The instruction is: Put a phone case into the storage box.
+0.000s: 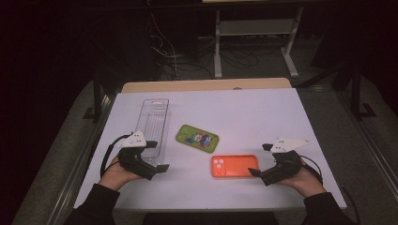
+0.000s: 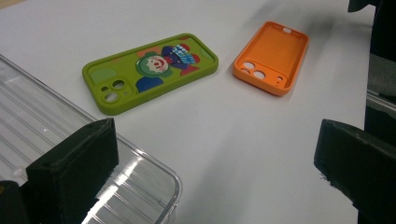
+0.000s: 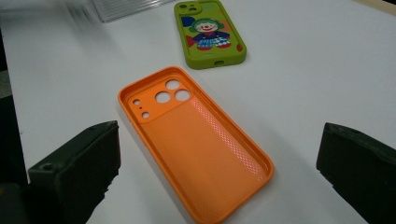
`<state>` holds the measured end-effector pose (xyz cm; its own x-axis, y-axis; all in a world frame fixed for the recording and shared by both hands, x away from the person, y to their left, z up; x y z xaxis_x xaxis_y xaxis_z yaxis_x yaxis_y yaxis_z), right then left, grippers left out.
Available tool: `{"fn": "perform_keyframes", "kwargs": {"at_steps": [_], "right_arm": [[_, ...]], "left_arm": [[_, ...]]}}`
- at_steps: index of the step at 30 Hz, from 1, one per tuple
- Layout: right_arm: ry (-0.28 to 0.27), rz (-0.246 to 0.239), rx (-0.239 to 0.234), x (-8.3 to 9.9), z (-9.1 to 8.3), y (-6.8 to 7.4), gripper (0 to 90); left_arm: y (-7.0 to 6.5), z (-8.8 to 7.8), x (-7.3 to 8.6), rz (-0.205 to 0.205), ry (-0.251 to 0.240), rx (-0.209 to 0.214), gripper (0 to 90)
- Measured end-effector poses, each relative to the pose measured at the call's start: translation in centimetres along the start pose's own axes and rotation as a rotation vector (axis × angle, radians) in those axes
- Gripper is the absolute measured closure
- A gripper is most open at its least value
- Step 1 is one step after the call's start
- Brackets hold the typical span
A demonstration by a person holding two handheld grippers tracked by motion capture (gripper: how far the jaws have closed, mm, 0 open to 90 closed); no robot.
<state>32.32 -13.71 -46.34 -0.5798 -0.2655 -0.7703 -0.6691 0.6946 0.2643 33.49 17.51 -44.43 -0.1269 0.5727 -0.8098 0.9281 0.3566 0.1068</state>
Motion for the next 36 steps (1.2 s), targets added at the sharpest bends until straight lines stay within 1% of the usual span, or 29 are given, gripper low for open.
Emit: {"fn": "perform_keyframes", "kwargs": {"at_steps": [2,5,7,12,14,15,17,20,23,25,27,28,29,30,31,33,35,36], "right_arm": [[0.003,-0.003,0.001,0.1,0.0,0.0,0.0],[0.005,-0.004,0.000,0.1,0.0,-0.1,0.0],[-0.003,0.001,-0.001,-0.1,0.0,-0.1,0.0],[-0.002,0.009,-0.002,-0.4,0.1,-0.2,0.0],[-0.006,0.006,0.003,-1.1,0.2,-0.6,0.0],[-0.007,0.004,0.004,-1.3,0.2,-0.7,0.0],[-0.008,0.004,0.008,-1.5,0.3,-0.9,0.0],[0.016,0.014,0.020,-1.8,0.7,-1.4,0.0],[0.036,0.022,0.019,-1.9,1.0,-1.6,0.0],[0.050,0.018,0.025,-2.3,1.3,-2.0,4.6],[0.062,0.033,0.023,-2.5,1.5,-2.1,7.2],[0.069,0.024,0.029,-2.6,1.5,-2.3,8.8],[0.071,0.026,0.032,-2.7,1.6,-2.4,10.7],[0.071,0.026,0.032,-2.7,1.6,-2.4,10.7],[0.075,0.032,0.034,-3.0,1.6,-2.5,13.9],[0.081,0.025,0.035,-3.3,1.8,-2.8,18.8],[0.089,0.029,0.035,-3.4,1.8,-2.8,20.6],[0.098,0.029,0.040,-3.6,2.1,-3.0,25.1]], "left_arm": [[-0.1,0.1,-0.1,-0.009,-0.006,0.000,0.0],[0.0,0.3,-0.1,-0.002,-0.003,0.005,0.0],[0.0,0.3,0.0,0.001,0.004,0.008,0.0],[0.0,0.4,-0.1,-0.004,0.000,0.005,0.0],[0.0,0.4,-0.2,0.003,-0.001,0.005,0.0],[-0.1,0.5,-0.2,-0.001,0.002,0.009,0.0],[-0.1,0.5,-0.2,0.002,0.000,0.009,0.0],[-0.2,0.6,-0.3,0.008,0.001,0.010,0.0],[-0.2,0.5,-0.3,0.013,0.002,0.009,0.0],[-0.2,0.5,-0.3,0.016,0.001,0.009,0.0],[-0.2,0.5,-0.3,0.017,0.005,0.009,0.0],[-0.2,0.5,-0.3,0.017,0.005,0.009,0.0],[-0.2,0.5,-0.3,0.011,-0.001,0.009,0.0],[-0.2,0.5,-0.4,0.007,-0.002,0.008,0.0],[-0.2,0.5,-0.4,0.006,-0.003,0.008,0.0],[-0.2,0.5,-0.3,0.008,-0.002,0.008,0.0],[-0.1,0.5,-0.3,0.012,-0.004,0.007,0.0],[-0.1,0.4,-0.3,0.010,-0.002,0.006,0.0]]}}
Point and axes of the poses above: each handheld gripper's, and its own axes: z roughly forward along the jaws, x roughly out of its underside, y roughly to its left, the point moved 10 cm from there along z, roughly forward along the jaws, and after that the axes turned 15 degrees about z, right-handed, at the moved point
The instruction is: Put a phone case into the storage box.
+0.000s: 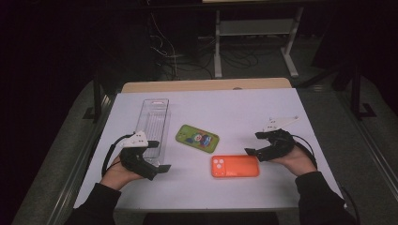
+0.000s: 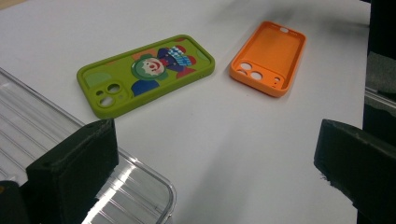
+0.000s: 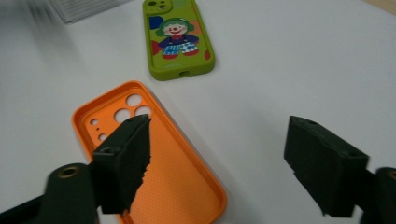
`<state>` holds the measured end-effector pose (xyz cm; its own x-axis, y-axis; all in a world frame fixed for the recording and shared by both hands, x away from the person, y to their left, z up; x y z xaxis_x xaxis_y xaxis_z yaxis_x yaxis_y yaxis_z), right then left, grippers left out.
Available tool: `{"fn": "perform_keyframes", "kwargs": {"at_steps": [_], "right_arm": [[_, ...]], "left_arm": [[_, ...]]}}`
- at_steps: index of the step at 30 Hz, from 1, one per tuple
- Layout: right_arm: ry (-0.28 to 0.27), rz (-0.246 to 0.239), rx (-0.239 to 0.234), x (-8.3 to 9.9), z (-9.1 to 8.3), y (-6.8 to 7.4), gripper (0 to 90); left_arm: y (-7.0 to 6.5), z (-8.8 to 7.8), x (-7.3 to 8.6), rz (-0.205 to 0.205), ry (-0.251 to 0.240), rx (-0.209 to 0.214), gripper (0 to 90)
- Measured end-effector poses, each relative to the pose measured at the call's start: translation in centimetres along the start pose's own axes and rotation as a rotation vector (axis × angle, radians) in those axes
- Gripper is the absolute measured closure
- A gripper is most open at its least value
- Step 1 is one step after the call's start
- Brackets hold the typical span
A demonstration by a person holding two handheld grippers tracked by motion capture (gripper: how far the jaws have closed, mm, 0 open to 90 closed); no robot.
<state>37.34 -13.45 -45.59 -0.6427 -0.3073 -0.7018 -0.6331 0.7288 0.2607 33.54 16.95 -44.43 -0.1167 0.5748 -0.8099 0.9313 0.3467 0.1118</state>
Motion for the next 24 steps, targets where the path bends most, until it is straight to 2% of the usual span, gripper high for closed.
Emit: {"fn": "perform_keyframes", "kwargs": {"at_steps": [1,3,4,6,7,8,9,11,12,13,18,24], "right_arm": [[0.000,0.000,0.000,0.0,0.0,0.0,25.1],[0.011,0.003,0.007,-0.2,0.4,-0.3,34.8],[0.011,0.003,0.007,-0.2,0.4,-0.3,34.8],[0.017,-0.004,0.014,-0.3,0.7,-0.6,42.7],[0.028,0.003,0.018,-0.3,1.0,-0.9,49.9],[0.028,0.003,0.018,-0.3,1.0,-0.9,49.9],[0.041,-0.010,0.021,-0.3,1.5,-1.3,57.6],[0.056,-0.019,0.028,-0.3,2.0,-1.7,64.6],[0.056,-0.019,0.028,-0.3,2.0,-1.7,64.6],[0.072,-0.013,0.029,-0.3,2.5,-2.0,71.1],[0.123,-0.016,0.024,0.2,3.9,-2.5,85.4],[0.182,-0.029,0.022,1.1,4.9,-2.6,88.1]], "left_arm": [[0.0,0.0,0.0,0.000,0.000,0.000,0.0],[-0.1,0.0,-0.1,-0.005,-0.003,0.000,0.0],[-0.1,0.0,-0.1,-0.004,-0.004,0.000,0.0],[0.0,0.0,-0.1,0.000,-0.004,0.001,0.0],[0.0,0.0,-0.1,0.003,-0.005,0.001,0.0],[0.1,-0.1,-0.1,0.002,-0.006,0.000,0.0],[0.1,-0.1,-0.1,-0.003,-0.010,-0.002,0.0],[0.1,-0.2,-0.2,-0.012,-0.017,-0.005,0.0],[0.2,-0.2,-0.2,-0.005,-0.015,-0.005,0.0],[0.2,-0.2,-0.2,-0.007,-0.016,-0.005,0.0],[0.1,-0.2,-0.2,-0.004,-0.013,-0.003,0.0],[0.1,-0.2,-0.2,-0.008,-0.014,-0.004,0.0]]}}
Point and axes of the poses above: each handheld gripper's, and its own axes: z roughly forward along the jaws, x roughly out of its underside, y roughly to its left, the point moved 10 cm from there along z, roughly forward along the jaws, and after that the axes turned 15 degrees about z, right-handed, at the moved point
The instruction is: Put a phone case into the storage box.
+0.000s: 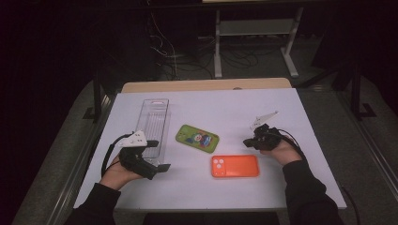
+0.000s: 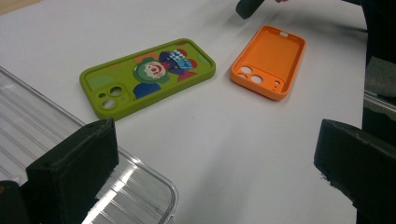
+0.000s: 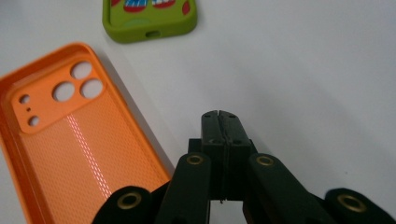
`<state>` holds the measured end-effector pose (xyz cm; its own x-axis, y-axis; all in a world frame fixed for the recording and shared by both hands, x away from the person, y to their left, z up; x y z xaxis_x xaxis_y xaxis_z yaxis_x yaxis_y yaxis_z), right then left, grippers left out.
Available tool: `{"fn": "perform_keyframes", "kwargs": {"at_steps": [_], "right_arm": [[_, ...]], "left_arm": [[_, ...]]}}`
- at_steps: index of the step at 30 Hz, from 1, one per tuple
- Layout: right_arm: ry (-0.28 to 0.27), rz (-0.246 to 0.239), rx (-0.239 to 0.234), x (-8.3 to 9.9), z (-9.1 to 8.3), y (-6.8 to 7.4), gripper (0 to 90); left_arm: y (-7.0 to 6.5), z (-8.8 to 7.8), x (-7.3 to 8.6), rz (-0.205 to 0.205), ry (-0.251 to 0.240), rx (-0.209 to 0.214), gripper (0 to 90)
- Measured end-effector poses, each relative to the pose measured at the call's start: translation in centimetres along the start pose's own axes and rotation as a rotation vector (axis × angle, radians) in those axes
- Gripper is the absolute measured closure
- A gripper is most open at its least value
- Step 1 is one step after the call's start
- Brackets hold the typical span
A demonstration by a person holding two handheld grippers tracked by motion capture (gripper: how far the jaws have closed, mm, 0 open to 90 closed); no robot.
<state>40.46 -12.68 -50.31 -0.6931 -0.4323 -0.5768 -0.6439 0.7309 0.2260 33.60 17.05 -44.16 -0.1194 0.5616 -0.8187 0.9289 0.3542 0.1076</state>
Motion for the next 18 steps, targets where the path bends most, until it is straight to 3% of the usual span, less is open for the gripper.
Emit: {"fn": "perform_keyframes", "kwargs": {"at_steps": [18], "right_arm": [[0.088,-0.037,-0.023,2.4,0.1,-0.3,88.2]], "left_arm": [[-0.1,0.0,0.1,0.000,0.016,-0.001,0.0]]}}
Point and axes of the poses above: each handheld gripper's, and its own axes: z roughly forward along the jaws, x roughly out of its underside, y roughly to its left, the point moved 10 cm from there along z, roughly forward along the jaws, and after that the axes turned 15 degrees about z, right-handed, at the moved point
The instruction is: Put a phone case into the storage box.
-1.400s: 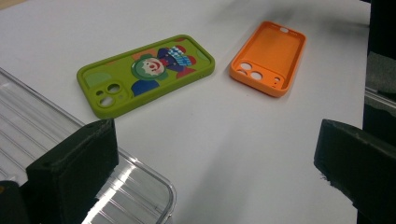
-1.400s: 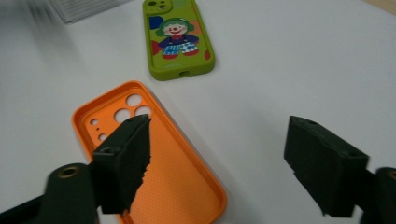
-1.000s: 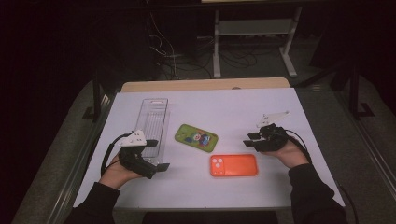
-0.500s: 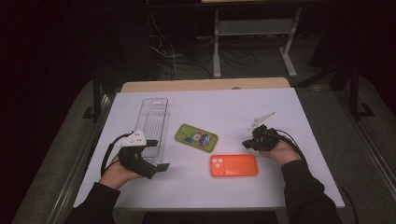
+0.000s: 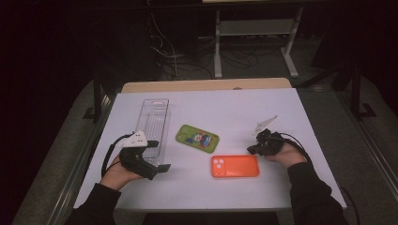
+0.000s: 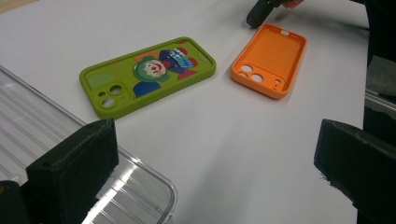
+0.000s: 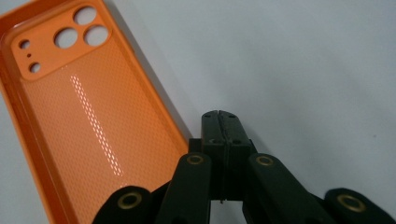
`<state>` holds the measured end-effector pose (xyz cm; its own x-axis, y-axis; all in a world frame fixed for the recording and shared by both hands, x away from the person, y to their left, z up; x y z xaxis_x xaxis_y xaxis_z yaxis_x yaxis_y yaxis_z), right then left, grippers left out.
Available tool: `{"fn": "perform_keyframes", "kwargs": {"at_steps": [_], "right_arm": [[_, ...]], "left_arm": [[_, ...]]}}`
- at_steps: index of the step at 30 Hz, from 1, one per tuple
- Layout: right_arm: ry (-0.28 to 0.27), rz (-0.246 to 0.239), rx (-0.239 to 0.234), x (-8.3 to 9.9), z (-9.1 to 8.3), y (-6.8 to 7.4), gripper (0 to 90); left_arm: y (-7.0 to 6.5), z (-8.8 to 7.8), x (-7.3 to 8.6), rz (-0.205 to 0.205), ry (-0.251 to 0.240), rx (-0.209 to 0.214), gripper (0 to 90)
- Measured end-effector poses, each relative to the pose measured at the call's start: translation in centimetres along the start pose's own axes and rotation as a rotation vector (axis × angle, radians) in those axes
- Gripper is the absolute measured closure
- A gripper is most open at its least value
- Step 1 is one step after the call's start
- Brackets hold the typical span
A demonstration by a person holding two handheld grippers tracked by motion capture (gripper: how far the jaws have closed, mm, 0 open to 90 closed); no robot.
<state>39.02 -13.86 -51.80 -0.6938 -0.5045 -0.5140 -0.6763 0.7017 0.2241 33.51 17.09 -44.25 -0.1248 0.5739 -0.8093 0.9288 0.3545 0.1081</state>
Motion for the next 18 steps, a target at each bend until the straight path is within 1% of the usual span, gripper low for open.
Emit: {"fn": "perform_keyframes", "kwargs": {"at_steps": [6,7,8,10,11,13,14,15,17,18], "right_arm": [[0.007,-0.022,-0.005,0.6,-0.3,0.5,88.2],[0.009,-0.057,0.004,0.7,-0.2,0.3,88.2],[0.013,-0.048,0.002,0.8,-0.3,0.5,88.2],[0.013,-0.054,0.000,0.9,-0.3,0.7,88.2],[0.014,-0.065,-0.004,1.0,-0.3,0.8,88.2],[0.030,-0.064,-0.011,1.4,-0.4,1.4,88.2],[0.028,-0.083,-0.008,1.4,-0.4,1.4,88.2],[0.033,-0.084,-0.012,1.5,-0.4,1.7,88.2],[0.031,-0.104,-0.015,1.6,-0.4,2.0,88.2],[0.035,-0.106,-0.020,1.7,-0.4,2.2,88.2]], "left_arm": [[0.0,0.0,0.0,-0.001,-0.006,0.000,0.0],[0.0,0.0,0.0,-0.002,-0.007,0.000,0.0],[0.0,0.0,-0.1,0.000,-0.007,0.000,0.0],[0.0,0.0,-0.1,0.003,-0.008,-0.001,0.0],[0.0,0.0,-0.1,-0.001,-0.011,-0.001,0.0],[0.0,0.0,-0.1,0.000,-0.009,-0.001,0.0],[0.0,0.0,-0.1,0.005,-0.008,-0.002,0.0],[0.0,-0.1,-0.1,0.007,-0.009,-0.003,0.0],[0.0,-0.1,-0.1,0.005,-0.009,-0.002,0.0],[0.0,-0.1,-0.1,0.006,-0.009,-0.002,0.0]]}}
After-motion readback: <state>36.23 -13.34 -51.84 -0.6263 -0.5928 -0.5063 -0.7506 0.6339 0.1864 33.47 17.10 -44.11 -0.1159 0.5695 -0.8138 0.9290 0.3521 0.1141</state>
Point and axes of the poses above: each handheld gripper's, and its own axes: z roughly forward along the jaws, x roughly out of its underside, y roughly to its left, the point moved 10 cm from there along z, roughly forward along the jaws, and after that the axes turned 15 degrees about z, right-handed, at the moved point
